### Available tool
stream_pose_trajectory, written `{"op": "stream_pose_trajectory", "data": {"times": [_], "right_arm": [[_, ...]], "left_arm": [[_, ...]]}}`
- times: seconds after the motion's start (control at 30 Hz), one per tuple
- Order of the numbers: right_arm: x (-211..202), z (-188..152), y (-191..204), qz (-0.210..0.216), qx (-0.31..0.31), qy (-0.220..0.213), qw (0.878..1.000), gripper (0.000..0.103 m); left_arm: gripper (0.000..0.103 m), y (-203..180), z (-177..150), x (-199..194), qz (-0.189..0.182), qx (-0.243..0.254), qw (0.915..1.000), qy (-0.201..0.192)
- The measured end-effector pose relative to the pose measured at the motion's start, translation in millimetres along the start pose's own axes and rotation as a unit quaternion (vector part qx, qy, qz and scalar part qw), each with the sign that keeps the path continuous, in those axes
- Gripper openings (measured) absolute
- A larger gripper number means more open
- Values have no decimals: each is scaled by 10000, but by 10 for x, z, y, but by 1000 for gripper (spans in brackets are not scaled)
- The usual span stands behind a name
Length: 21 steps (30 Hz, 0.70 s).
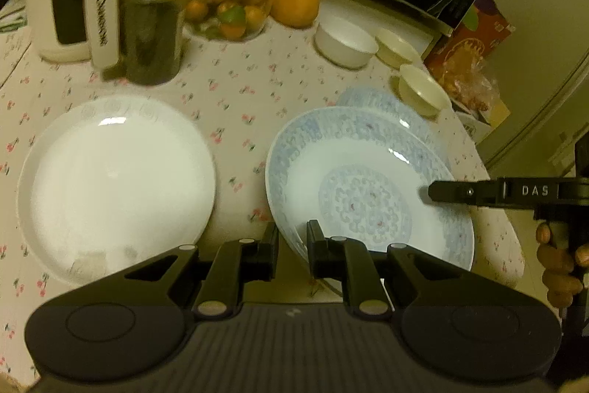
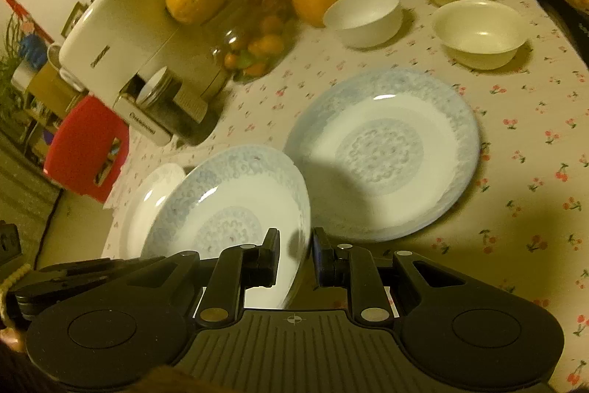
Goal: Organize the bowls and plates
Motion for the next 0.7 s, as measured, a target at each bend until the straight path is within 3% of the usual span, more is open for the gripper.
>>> {"op": "stream_pose_trajectory", "data": {"times": [0.4, 0.7], "right_arm": [[-51, 123, -425, -271, 384, -158, 9988, 19], [22, 203, -747, -455, 670, -106, 9967, 19]], "left_arm": [[14, -329, 250, 299, -21, 362, 9993, -117], [14, -456, 279, 574, -17, 474, 9988, 108]]}}
Point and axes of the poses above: each gripper's, at about its wrist camera, not at the fingertips, and x roughly the way its jaws point, y to its left, z to its top, the point moved 7 cm from there along x, roughly the way its jaws point, and after that the axes turned 9 degrees about -z, right-handed, at the moved point
